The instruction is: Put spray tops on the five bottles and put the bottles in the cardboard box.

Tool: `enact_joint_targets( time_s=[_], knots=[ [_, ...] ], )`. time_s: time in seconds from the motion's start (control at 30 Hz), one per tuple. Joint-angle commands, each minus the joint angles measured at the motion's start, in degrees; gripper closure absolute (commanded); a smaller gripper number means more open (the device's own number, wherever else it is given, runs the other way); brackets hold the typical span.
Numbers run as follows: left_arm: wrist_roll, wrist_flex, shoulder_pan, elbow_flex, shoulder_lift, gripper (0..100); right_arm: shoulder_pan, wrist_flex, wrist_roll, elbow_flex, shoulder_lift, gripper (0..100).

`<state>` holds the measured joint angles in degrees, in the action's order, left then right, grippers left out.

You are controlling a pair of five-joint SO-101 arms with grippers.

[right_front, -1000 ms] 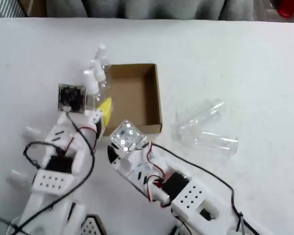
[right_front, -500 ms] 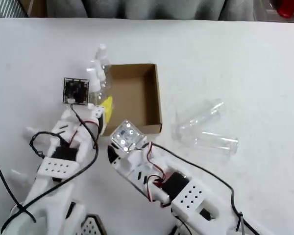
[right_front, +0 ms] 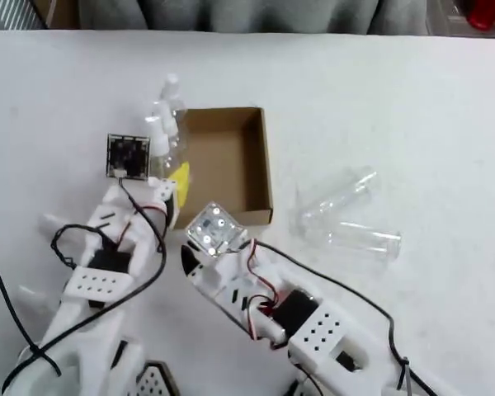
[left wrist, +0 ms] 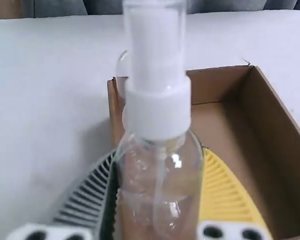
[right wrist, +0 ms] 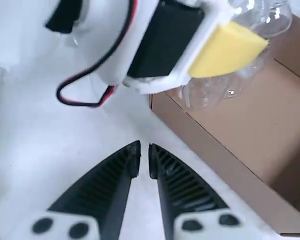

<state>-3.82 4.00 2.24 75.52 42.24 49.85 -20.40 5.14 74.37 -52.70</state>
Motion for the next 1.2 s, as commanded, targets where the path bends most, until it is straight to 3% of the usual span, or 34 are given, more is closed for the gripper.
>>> enact_joint_targets(
  time_s=[0.0,1.0,1.17],
  knots=[
    [0.7,0.3,-0.1,-0.4,-0.1,98,-0.5,0.1,0.0,-3.4,-0.5,98.3],
    [0.8,-0.3,0.5,1.9,-0.1,98,-0.4,0.1,0.0,-3.4,-0.2,98.3],
    [0.8,0.2,0.4,2.0,-0.1,87,-0.4,0.1,0.0,-3.4,-0.1,98.3]
  ],
)
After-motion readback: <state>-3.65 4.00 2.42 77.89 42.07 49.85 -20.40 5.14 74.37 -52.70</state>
